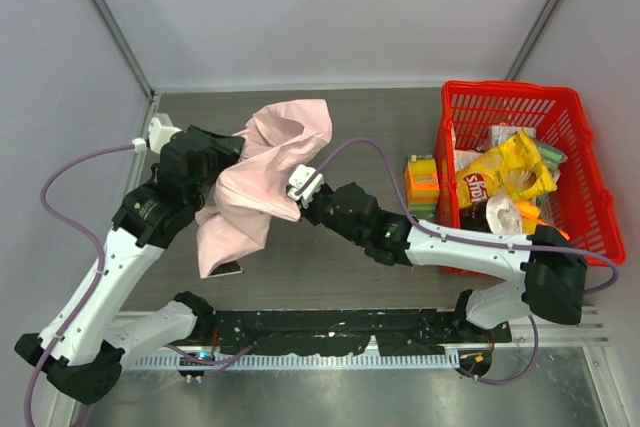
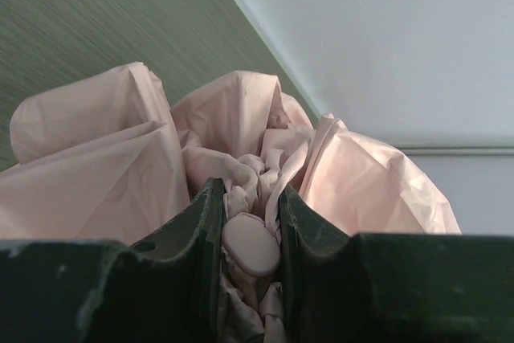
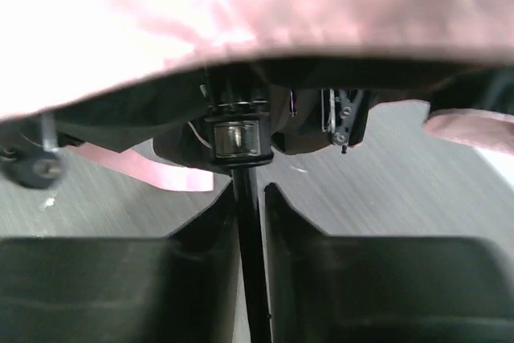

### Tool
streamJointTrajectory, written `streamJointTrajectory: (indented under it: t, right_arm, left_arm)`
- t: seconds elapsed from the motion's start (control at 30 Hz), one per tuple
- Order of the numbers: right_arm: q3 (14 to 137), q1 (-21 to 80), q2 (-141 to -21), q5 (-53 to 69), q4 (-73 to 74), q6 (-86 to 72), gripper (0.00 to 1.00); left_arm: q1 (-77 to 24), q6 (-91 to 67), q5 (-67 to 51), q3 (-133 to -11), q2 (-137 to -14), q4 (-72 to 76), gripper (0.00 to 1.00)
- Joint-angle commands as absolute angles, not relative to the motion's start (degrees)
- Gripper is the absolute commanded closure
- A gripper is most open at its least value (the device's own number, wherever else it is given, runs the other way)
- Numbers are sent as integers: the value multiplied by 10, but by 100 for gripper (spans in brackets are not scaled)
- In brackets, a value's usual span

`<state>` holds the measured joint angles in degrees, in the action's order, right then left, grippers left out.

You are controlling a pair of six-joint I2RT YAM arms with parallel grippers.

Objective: Put away the umbrella

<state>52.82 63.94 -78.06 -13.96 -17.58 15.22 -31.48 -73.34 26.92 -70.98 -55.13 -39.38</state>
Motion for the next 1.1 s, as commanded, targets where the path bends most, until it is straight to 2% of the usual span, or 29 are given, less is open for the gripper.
streamJointTrajectory:
  t: [0.0, 0.1, 0.13, 0.23, 0.27, 0.33, 0.5, 0.6, 0.77, 0.9, 1.07]
  right_arm:
    - [534, 642, -795, -152, -263, 177, 99]
    - [490, 635, -776, -83, -328, 169, 99]
    - [462, 621, -762, -63, -372, 157, 99]
    - [435, 586, -738, 44, -404, 96, 99]
    - [430, 569, -728, 82, -406, 80, 99]
    - [419, 537, -713, 138, -409, 48, 99]
    - [381, 424, -672, 315, -485, -66, 99]
    - [381, 395, -658, 400, -499, -118, 99]
    - [406, 388, -636, 426, -442, -105, 99]
    - [412, 388, -633, 433, -429, -106, 99]
    - [424, 388, -635, 438, -433, -120, 99]
  left_arm:
    - [-314, -771, 282, -731, -542, -374, 100]
    - [-315, -763, 264, -702, -527, -322, 100]
    - [-315, -759, 258, -687, -515, -301, 97]
    - [-314, -716, 229, -621, -467, -198, 31]
    - [-313, -691, 215, -596, -448, -165, 15]
    - [-311, -634, 197, -555, -402, -84, 1]
    - [-310, -476, 185, -575, -333, -117, 0]
    - [-310, -428, 142, -591, -330, -138, 0]
    - [-310, -425, -30, -606, -369, -61, 0]
    - [-311, -402, -97, -630, -415, -8, 0]
    - [-311, -342, -170, -654, -470, -13, 0]
